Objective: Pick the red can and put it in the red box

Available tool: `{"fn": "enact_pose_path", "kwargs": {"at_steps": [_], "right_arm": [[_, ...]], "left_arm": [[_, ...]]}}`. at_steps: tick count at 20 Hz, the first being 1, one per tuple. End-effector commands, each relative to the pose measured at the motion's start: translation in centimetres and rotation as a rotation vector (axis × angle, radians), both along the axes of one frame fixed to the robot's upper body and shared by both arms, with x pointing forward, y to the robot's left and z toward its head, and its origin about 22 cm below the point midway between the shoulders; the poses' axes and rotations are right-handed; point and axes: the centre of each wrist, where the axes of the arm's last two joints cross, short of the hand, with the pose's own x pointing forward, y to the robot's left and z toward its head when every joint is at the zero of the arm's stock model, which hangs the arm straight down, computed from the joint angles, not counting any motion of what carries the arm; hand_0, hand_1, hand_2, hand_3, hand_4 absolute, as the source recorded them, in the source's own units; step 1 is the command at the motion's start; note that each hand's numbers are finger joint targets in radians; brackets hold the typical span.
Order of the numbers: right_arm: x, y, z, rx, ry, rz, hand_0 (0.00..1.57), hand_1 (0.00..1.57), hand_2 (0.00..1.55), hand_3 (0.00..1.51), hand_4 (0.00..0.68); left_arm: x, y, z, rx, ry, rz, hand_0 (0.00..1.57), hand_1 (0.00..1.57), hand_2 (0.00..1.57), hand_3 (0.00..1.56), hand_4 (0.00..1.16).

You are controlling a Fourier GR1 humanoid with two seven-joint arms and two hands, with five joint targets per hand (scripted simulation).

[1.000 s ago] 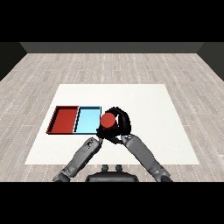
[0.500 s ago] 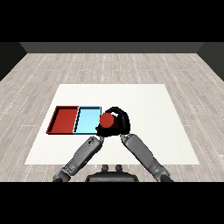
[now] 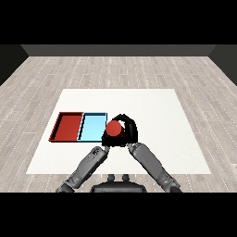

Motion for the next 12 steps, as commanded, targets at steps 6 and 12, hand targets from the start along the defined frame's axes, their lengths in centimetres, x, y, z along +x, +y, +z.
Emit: {"fn": "enact_pose_path", "kwargs": {"at_steps": [6, 12], "right_arm": [[0.7, -0.3, -0.3, -0.148, 0.068, 0.015, 0.0, 0.0, 0.0, 0.0, 0.0], [-0.9, -0.1, 1.0, -0.155, 0.048, -0.01, 0.0, 0.0, 0.0, 0.0, 0.0]], "left_arm": [[0.8, -0.1, 0.7, -0.014, -0.041, 0.033, 1.57, 1.57, 1.57, 1.5, 1.13], [2.1, -0.8, 0.4, 0.005, -0.035, 0.037, 1.57, 1.57, 1.57, 1.5, 1.13]]}}
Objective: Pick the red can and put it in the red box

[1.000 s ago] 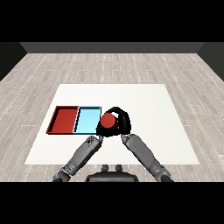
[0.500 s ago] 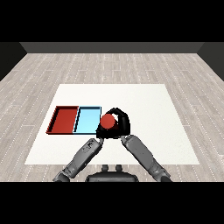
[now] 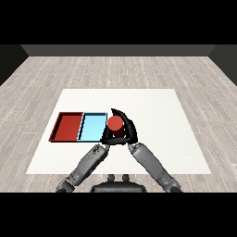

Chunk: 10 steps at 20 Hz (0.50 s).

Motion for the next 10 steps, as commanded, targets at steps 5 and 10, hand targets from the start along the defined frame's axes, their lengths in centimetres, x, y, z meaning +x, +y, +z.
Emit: {"fn": "enact_pose_path", "kwargs": {"at_steps": [5, 10], "right_arm": [[1.1, -1.1, 1.9, 0.049, -0.001, -0.053, 0.0, 0.0, 0.0, 0.0, 0.0], [2.3, -2.4, -0.1, 0.01, -0.006, -0.092, 0.0, 0.0, 0.0, 0.0, 0.0]], "left_arm": [[-0.5, -1.4, 1.3, -0.017, -0.002, -0.005, 1.57, 1.57, 1.57, 1.5, 1.13], [-0.2, 1.3, 1.5, -0.008, -0.042, 0.0, 1.57, 1.57, 1.57, 1.49, 1.14]]}}
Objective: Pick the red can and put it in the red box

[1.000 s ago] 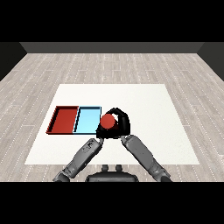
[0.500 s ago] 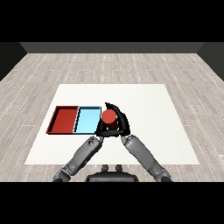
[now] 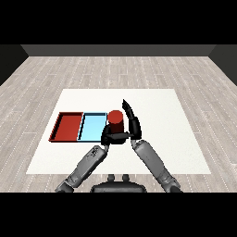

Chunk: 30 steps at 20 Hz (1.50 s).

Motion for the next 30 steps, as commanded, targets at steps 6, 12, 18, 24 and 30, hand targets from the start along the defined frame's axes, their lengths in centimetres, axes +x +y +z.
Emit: {"fn": "enact_pose_path", "kwargs": {"at_steps": [6, 12, 18, 24, 30], "right_arm": [[-1.4, -3.1, 1.5, 0.11, -0.014, -0.007, 0.0, 0.0, 0.0, 0.0, 0.0], [-2.7, -8.7, 1.5, 0.095, -0.076, -0.065, 0.0, 0.0, 0.0, 0.0, 0.0], [-6.2, -13.6, 0.4, 0.082, -0.08, -0.155, 0.0, 0.0, 0.0, 0.0, 0.0], [-6.8, -17.0, -1.7, 0.078, -0.014, -0.244, 0.0, 0.0, 0.0, 0.0, 0.0], [-5.7, -18.0, -3.0, 0.047, -0.004, -0.278, 0.0, 0.0, 0.0, 0.0, 0.0]], "left_arm": [[1.2, 2.2, -0.1, -0.012, -0.015, 0.011, 1.57, 1.57, 1.57, 1.48, 1.14], [1.0, 2.7, -0.2, 0.035, -0.055, 0.051, 1.57, 1.57, 1.57, 1.47, 1.14], [3.3, 7.7, 3.2, 0.099, -0.063, 0.151, 1.57, 1.57, 1.57, 1.46, 1.14], [6.3, 15.1, 3.5, 0.194, -0.014, 0.3, 1.57, 1.57, 1.57, 1.47, 1.12], [8.2, 22.0, 3.8, 0.391, 0.088, 0.472, 1.57, 1.57, 1.55, 1.47, 1.14]]}}
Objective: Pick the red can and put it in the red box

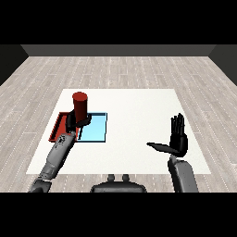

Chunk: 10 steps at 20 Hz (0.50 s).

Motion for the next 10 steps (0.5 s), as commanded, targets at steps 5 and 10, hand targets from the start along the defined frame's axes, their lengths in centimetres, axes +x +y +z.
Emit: {"fn": "enact_pose_path", "kwargs": {"at_steps": [5, 10], "right_arm": [[-0.1, -1.4, -1.1, -0.014, 0.039, -0.015, 0.0, 0.0, 0.0, 0.0, 0.0], [1.6, 0.1, -1.3, -0.024, 0.032, 0.009, 0.0, 0.0, 0.0, 0.0, 0.0]], "left_arm": [[0.4, 10.9, -1.4, 0.193, 0.161, 0.281, 1.57, 1.57, 1.55, 1.48, 1.08], [0.8, 14.2, -4.2, 0.248, 0.251, 0.351, 1.57, 1.57, 1.54, 1.46, 1.02]]}}
